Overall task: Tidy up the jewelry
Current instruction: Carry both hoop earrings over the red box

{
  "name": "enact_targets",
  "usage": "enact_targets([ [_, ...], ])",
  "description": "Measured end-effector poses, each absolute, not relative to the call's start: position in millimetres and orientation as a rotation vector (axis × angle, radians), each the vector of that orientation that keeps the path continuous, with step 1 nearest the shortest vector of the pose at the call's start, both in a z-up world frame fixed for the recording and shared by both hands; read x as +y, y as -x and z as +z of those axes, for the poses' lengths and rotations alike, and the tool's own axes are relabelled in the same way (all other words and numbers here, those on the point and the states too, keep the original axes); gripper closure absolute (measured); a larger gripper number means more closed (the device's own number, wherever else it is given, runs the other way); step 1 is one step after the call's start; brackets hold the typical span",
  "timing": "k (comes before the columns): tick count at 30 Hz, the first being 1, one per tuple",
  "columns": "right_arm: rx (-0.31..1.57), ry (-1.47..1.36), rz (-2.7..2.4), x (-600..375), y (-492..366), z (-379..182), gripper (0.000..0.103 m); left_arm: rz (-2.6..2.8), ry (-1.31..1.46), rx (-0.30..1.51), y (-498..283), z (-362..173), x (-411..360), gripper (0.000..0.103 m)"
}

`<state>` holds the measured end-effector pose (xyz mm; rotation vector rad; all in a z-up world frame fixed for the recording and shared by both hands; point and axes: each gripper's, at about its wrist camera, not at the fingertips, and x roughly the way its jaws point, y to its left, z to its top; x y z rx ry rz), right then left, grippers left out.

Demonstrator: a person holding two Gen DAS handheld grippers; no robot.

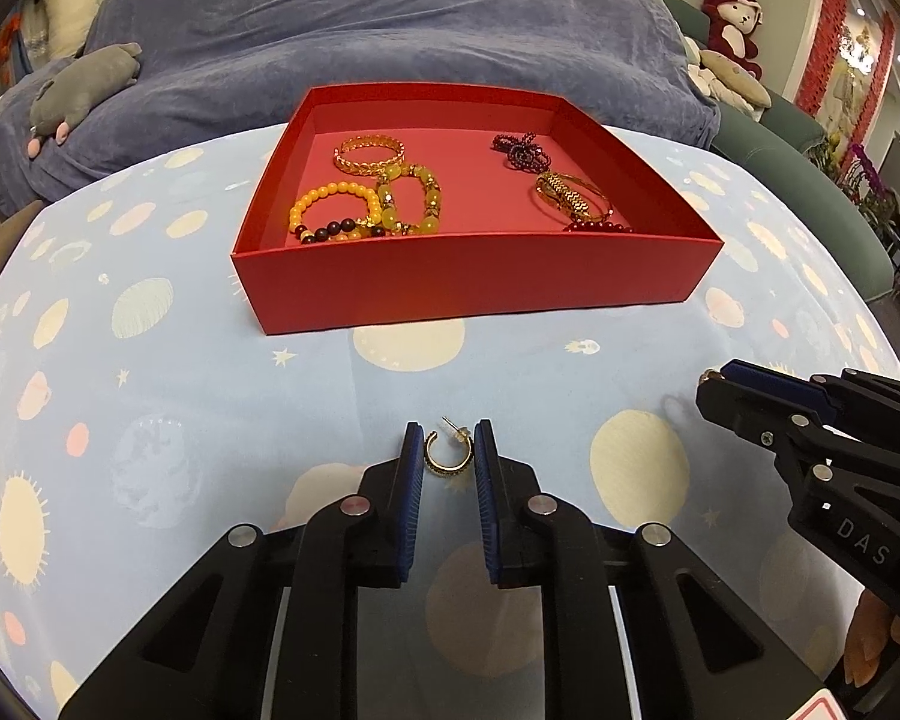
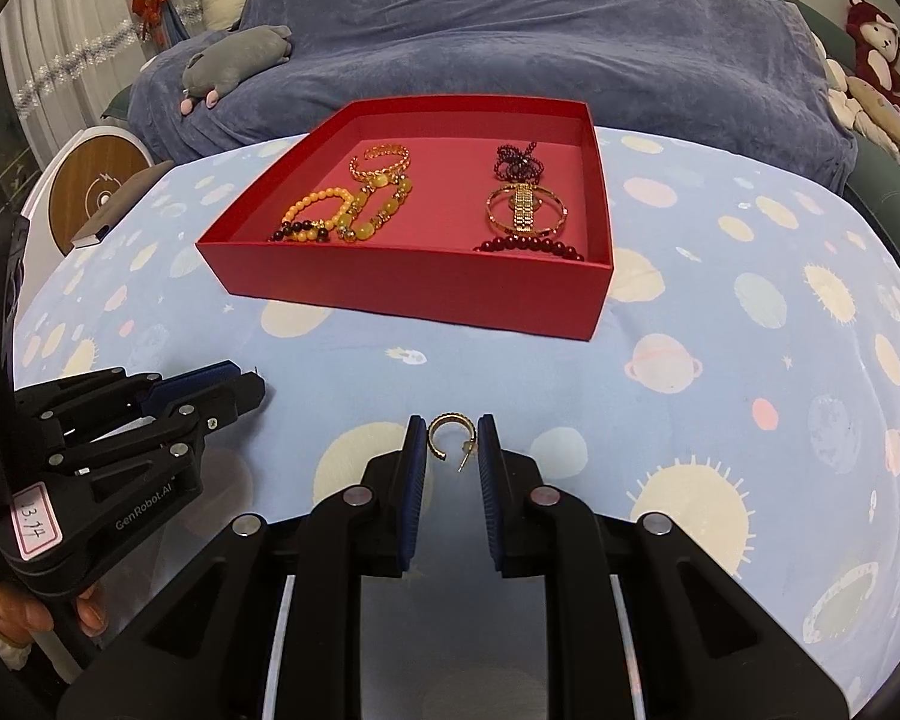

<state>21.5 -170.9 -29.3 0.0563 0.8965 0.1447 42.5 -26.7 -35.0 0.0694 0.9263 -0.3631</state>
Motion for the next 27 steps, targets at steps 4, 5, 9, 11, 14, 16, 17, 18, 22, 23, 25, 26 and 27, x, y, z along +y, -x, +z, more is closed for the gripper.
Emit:
enact_targets([
  [4,0.880,-0.057,0.152,-165,-24,-22,0.086,-0.373,-0.046,0.906,-41,-24,-24,0.088],
  [5,0.877,-0.057,0.154,-164,-25,-20,0.086,-0.375,-0.041,0.903,-40,-21,-23,0.088],
  [9,0.869,-0.059,0.158,-160,-27,-17,0.086,-0.374,-0.022,0.893,-41,-15,-20,0.088],
  [11,0.864,-0.061,0.160,-158,-28,-14,0.086,-0.372,-0.012,0.892,-41,-12,-19,0.088],
  [14,0.853,-0.064,0.165,-155,-29,-9,0.086,-0.367,-0.001,0.885,-42,-8,-18,0.088],
  [16,0.846,-0.066,0.168,-154,-30,-5,0.086,-0.366,0.008,0.880,-42,-4,-17,0.088],
  [17,0.842,-0.067,0.169,-153,-31,-3,0.086,-0.364,0.011,0.877,-42,-3,-16,0.088],
  [18,0.838,-0.069,0.172,-151,-31,-1,0.086,-0.362,0.013,0.876,-43,-1,-16,0.088],
  [22,0.819,-0.073,0.175,-148,-34,7,0.086,-0.353,0.023,0.865,-45,6,-15,0.088],
  [23,0.815,-0.077,0.175,-148,-35,9,0.086,-0.352,0.027,0.862,-46,7,-15,0.088],
  [25,0.805,-0.086,0.171,-148,-37,13,0.086,-0.350,0.034,0.855,-47,11,-14,0.088],
  [26,0.800,-0.090,0.170,-148,-38,16,0.086,-0.350,0.037,0.851,-47,14,-14,0.088],
  [27,0.795,-0.094,0.170,-148,-39,18,0.086,-0.348,0.039,0.846,-48,16,-14,0.088],
])
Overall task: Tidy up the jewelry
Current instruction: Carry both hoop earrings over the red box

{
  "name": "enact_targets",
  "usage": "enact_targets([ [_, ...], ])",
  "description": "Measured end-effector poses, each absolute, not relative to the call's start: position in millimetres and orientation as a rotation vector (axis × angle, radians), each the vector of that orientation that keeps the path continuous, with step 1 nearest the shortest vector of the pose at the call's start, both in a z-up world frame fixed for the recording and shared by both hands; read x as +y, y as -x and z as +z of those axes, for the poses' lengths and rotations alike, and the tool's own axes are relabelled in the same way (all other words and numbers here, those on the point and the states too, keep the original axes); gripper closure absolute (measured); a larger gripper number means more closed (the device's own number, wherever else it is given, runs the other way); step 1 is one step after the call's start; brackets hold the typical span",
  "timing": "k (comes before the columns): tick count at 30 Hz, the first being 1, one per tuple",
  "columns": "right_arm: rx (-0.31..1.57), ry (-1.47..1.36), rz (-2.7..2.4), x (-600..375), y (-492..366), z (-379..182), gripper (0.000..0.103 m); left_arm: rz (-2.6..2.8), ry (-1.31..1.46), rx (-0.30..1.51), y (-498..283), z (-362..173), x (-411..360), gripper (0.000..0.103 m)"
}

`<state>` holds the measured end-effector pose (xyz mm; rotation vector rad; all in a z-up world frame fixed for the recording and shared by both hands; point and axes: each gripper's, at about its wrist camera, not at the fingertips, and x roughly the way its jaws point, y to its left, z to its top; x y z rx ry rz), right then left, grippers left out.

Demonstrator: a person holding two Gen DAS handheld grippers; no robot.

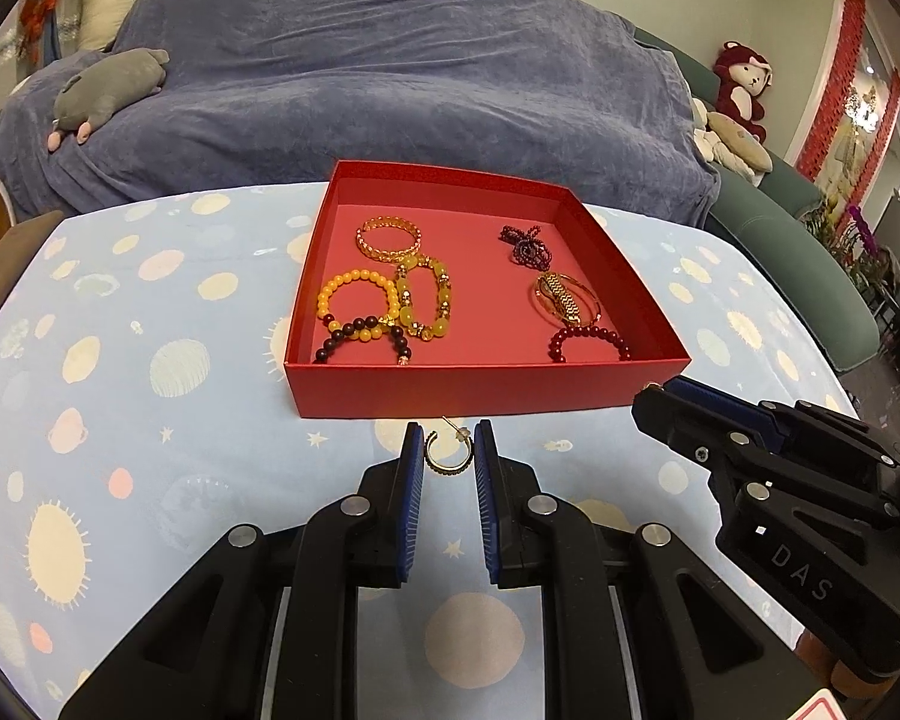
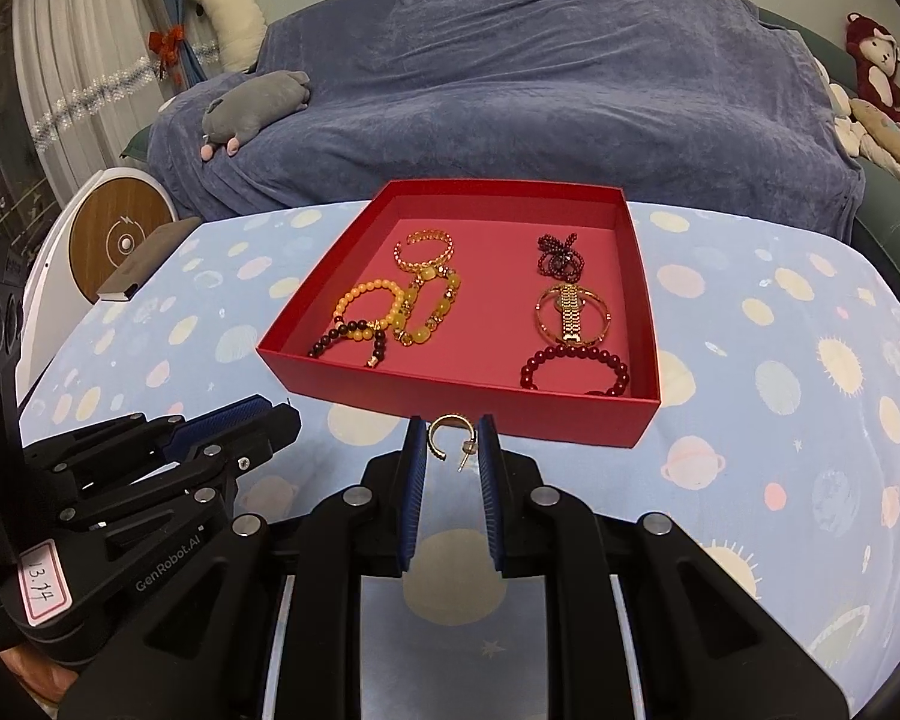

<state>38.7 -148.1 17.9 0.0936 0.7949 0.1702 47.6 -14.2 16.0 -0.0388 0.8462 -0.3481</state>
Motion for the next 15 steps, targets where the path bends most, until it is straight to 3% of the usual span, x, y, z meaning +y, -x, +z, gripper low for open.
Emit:
enact_targets([
  [15,0.739,-0.071,0.152,-148,-57,61,0.086,-0.309,0.056,0.777,-72,71,-3,0.088],
])
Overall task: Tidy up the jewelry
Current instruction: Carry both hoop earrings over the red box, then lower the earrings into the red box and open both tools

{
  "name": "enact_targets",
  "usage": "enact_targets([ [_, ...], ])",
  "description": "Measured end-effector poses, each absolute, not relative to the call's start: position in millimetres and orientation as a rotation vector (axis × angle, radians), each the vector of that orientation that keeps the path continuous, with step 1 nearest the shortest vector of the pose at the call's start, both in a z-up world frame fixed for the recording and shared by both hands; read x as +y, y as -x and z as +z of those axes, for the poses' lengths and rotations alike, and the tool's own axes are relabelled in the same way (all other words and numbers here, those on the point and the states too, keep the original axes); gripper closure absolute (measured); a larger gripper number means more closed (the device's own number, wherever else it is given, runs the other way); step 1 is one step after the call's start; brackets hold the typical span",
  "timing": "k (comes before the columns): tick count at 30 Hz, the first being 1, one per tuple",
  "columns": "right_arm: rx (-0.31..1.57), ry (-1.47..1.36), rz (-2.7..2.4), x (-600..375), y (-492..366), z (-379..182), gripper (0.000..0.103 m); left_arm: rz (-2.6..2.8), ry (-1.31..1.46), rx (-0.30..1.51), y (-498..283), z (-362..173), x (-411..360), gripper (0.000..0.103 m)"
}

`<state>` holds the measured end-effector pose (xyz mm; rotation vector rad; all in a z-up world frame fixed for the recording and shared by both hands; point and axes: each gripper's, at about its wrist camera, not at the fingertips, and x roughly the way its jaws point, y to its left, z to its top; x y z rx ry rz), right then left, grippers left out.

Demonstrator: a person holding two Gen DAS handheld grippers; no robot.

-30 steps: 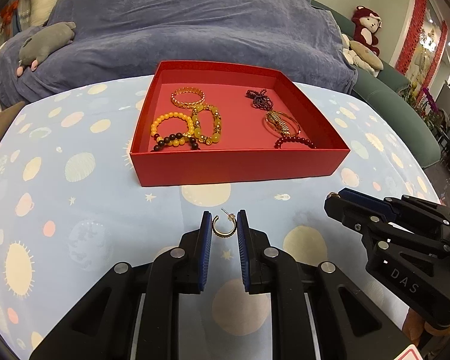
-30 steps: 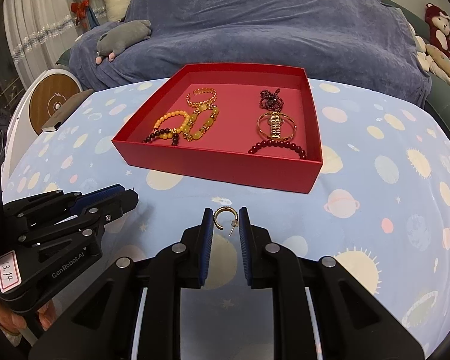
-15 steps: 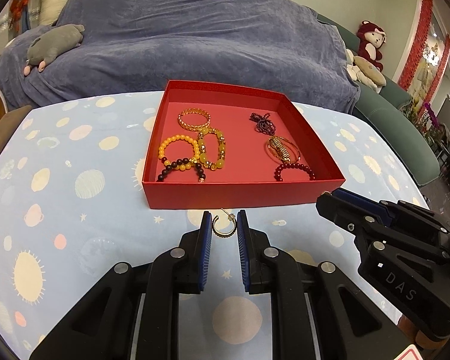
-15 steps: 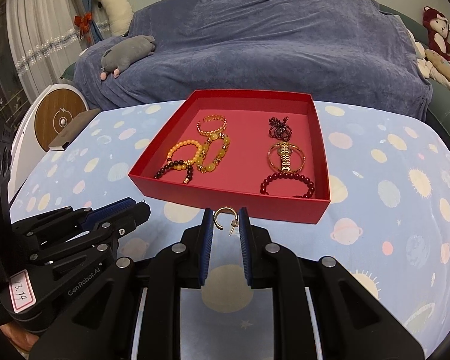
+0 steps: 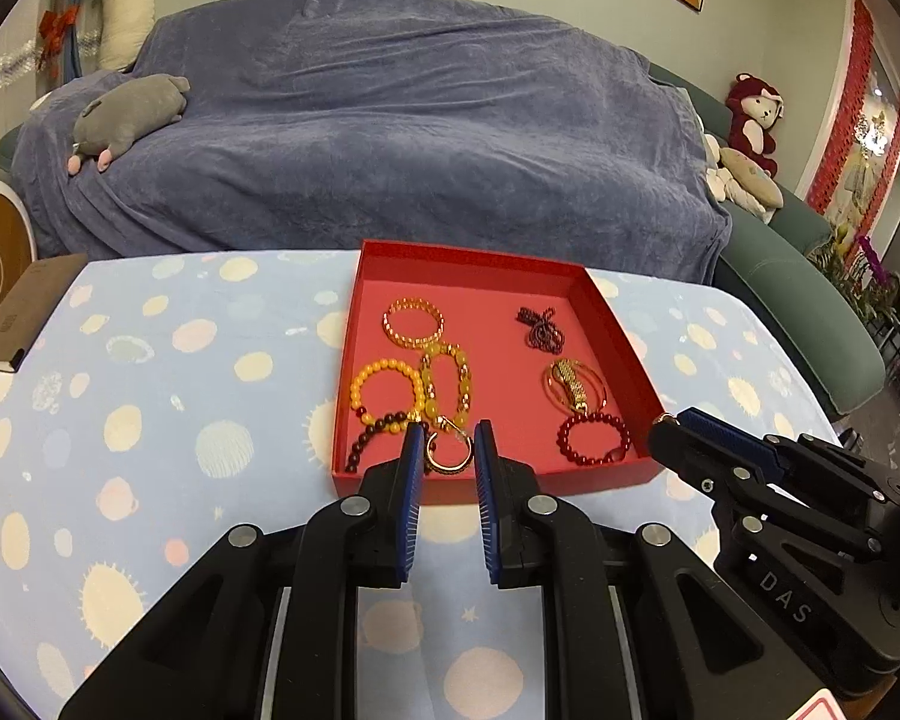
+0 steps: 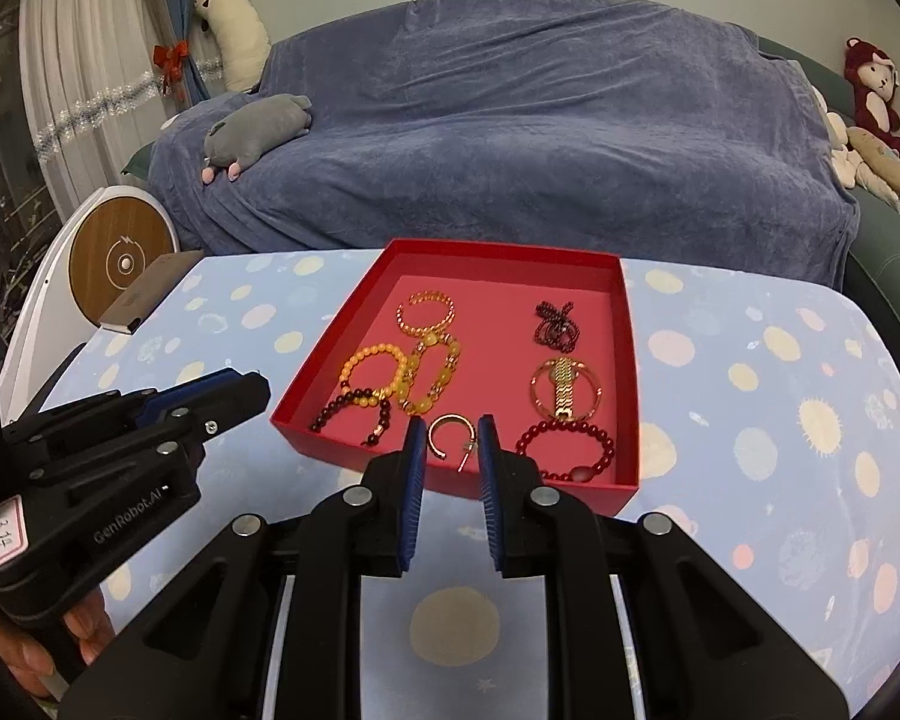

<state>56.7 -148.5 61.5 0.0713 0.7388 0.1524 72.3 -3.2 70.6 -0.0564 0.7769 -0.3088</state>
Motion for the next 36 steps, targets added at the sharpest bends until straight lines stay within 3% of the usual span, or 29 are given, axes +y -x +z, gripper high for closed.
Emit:
enact_targets([
  [6,0.720,-0.024,0.082,-168,-87,71,0.086,-0.315,0.000,0.742,-102,83,-13,0.088],
  [19,0.774,-0.128,0.012,-196,-160,33,0.086,-0.271,-0.005,0.823,-176,43,-16,0.088],
  [36,0.852,-0.128,-0.009,-202,-185,3,0.086,-0.272,-0.032,0.840,-205,30,-26,0.088],
])
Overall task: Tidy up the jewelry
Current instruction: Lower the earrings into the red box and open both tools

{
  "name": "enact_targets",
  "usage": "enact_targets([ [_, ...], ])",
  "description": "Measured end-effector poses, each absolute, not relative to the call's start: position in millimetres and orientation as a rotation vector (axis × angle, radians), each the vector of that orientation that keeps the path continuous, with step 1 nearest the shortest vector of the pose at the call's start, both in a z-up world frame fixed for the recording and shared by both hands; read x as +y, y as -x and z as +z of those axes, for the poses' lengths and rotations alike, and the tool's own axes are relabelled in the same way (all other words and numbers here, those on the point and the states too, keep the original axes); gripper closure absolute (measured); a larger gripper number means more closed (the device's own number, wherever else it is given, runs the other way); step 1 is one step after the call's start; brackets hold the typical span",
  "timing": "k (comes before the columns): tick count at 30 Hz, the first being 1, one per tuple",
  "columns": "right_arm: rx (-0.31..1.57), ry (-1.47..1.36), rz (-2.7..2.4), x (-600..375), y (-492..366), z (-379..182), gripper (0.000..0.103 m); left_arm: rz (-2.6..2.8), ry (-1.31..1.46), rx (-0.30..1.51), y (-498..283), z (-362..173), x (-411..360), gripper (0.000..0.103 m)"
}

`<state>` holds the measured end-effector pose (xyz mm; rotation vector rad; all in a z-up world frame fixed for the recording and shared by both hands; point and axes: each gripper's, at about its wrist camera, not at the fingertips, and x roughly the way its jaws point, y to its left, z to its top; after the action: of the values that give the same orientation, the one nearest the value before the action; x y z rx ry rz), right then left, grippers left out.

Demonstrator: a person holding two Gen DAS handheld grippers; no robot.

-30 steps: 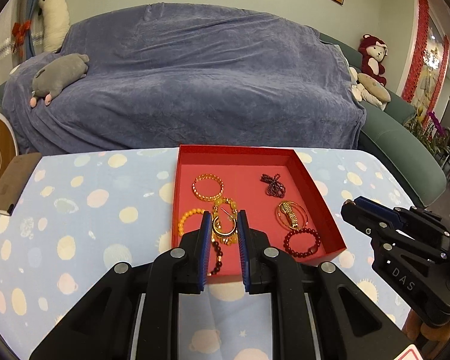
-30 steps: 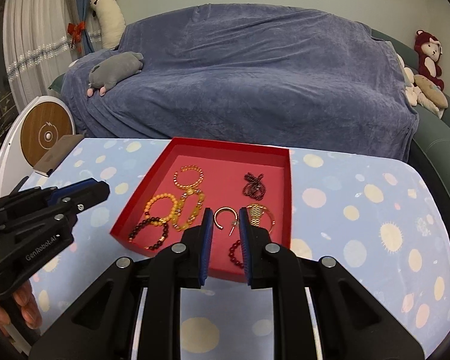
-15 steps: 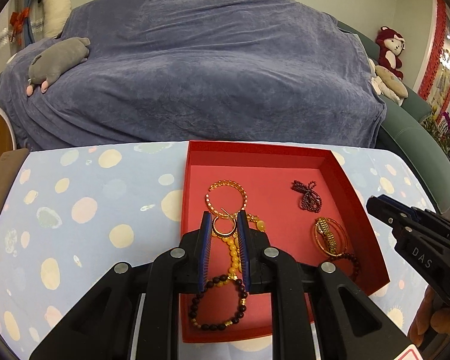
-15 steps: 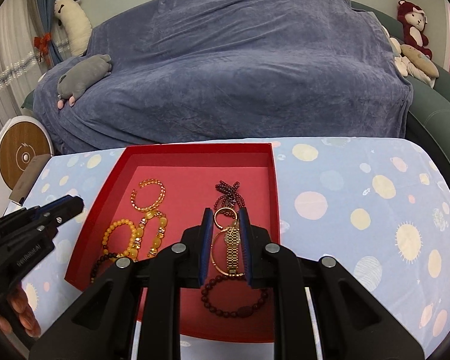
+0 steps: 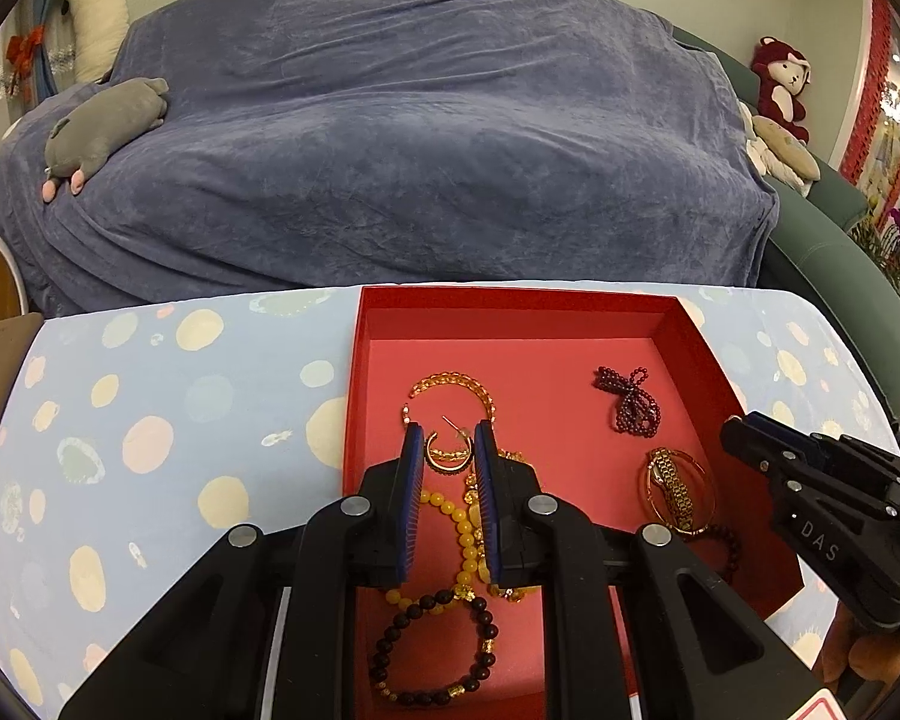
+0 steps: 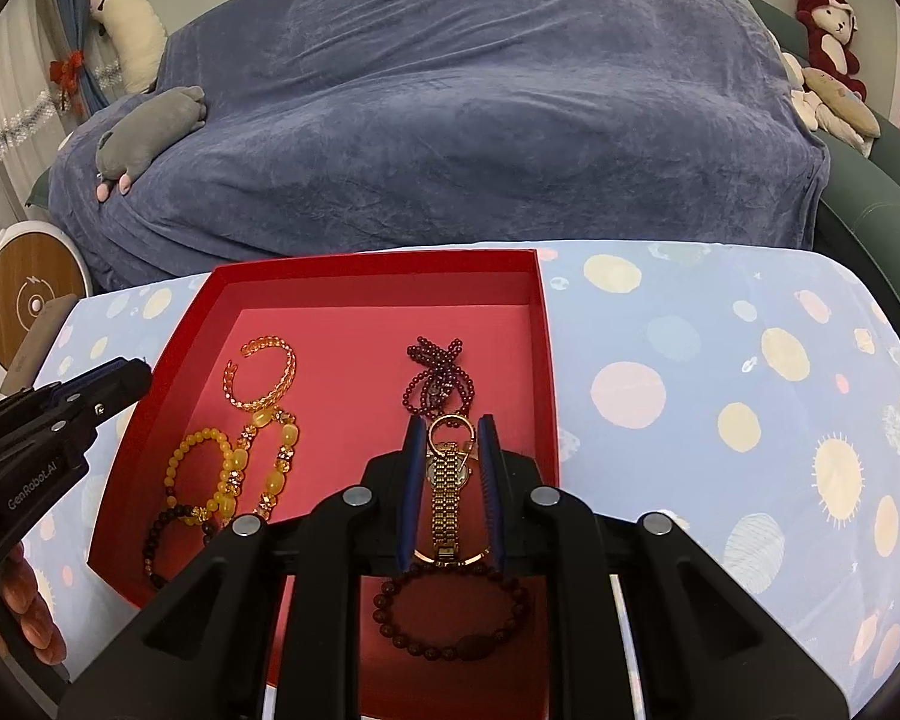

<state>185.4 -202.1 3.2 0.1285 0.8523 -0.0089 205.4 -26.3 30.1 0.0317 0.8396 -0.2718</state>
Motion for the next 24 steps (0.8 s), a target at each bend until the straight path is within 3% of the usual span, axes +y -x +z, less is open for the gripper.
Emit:
enact_targets([
  [24,0.859,-0.123,-0.007,-192,-194,-3,0.086,-0.256,-0.038,0.870,-220,13,-42,0.088],
])
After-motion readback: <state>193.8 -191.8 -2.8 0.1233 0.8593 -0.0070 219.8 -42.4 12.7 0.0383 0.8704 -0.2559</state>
